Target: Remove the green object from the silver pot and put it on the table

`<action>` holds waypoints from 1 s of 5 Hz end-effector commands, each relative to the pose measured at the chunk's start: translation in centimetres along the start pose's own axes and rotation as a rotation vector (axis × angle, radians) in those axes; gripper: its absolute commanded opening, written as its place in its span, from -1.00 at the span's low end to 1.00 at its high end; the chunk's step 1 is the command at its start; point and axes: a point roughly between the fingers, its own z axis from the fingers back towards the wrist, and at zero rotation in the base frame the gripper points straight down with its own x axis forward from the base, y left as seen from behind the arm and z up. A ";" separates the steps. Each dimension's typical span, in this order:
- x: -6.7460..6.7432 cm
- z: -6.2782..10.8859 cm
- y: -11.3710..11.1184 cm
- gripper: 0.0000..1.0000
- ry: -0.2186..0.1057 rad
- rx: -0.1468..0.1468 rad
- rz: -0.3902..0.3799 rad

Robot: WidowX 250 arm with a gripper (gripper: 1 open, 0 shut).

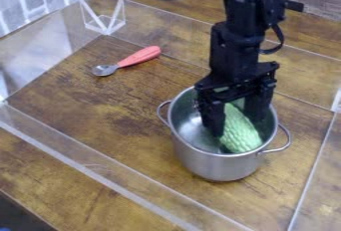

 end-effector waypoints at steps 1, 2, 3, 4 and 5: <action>-0.1 1.6 -2.0 1.00 -0.028 -0.061 0.008; 0.4 1.7 -2.6 1.00 -0.033 -0.043 0.057; 0.7 1.8 -3.2 1.00 -0.033 -0.025 0.100; 0.7 0.5 -3.6 1.00 -0.035 -0.011 0.090; 0.7 -0.7 -3.9 1.00 -0.038 -0.001 0.082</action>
